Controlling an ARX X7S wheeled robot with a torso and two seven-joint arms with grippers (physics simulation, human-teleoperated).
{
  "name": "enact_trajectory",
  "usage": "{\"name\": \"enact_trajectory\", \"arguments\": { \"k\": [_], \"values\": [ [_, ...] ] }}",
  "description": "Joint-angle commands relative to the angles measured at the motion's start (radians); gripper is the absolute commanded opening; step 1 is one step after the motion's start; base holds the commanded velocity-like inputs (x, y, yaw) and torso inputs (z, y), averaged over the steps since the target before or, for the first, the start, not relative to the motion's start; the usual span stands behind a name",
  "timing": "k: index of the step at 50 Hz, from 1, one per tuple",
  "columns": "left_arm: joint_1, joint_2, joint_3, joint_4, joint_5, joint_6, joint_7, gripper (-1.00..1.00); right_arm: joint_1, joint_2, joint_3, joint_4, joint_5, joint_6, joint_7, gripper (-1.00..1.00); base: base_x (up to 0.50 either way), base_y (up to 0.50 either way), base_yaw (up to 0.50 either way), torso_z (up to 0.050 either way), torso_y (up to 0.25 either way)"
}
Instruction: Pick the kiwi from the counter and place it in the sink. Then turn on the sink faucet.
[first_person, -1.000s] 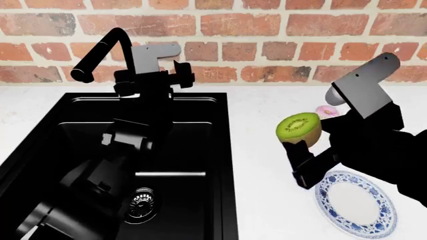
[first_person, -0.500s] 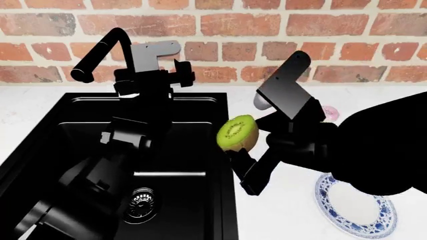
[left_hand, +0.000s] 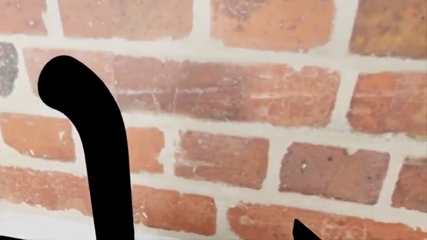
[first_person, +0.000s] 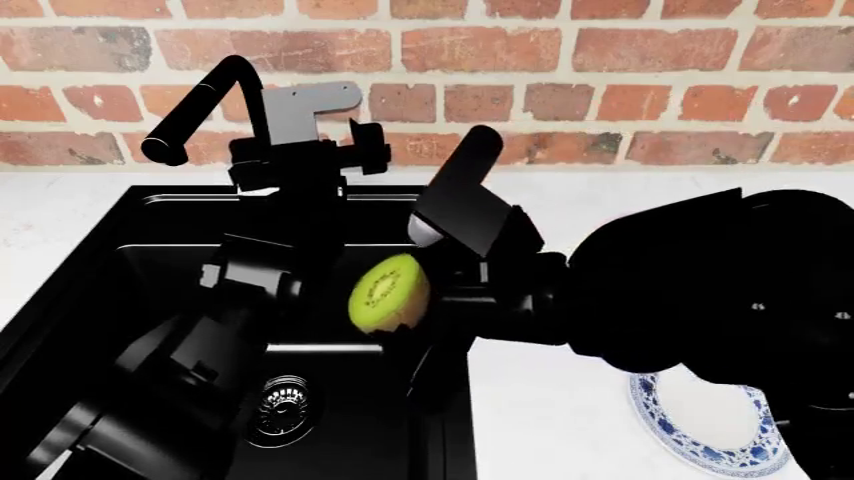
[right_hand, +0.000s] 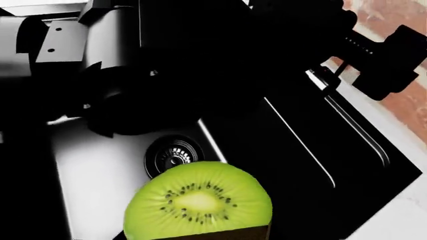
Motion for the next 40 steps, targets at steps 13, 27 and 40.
{"name": "enact_trajectory", "arguments": {
  "k": [13,27,40],
  "values": [
    [0.005,-0.014,0.010,0.038,-0.010,-0.015,-0.016,1.00,-0.009,-0.094,-0.170,0.056,-0.181,-0.120,-0.212,-1.00,0.00,0.00,0.00,0.000,0.000],
    [0.003,-0.012,0.014,0.036,-0.013,-0.014,-0.015,1.00,-0.026,-0.129,-0.274,0.108,-0.276,-0.193,-0.311,-1.00,0.00,0.00,0.00,0.000,0.000],
    [0.010,-0.018,0.018,0.051,-0.017,-0.016,-0.019,1.00,-0.056,-0.167,-0.363,0.139,-0.351,-0.260,-0.376,-1.00,0.00,0.00,0.00,0.000,0.000]
  ]
}}
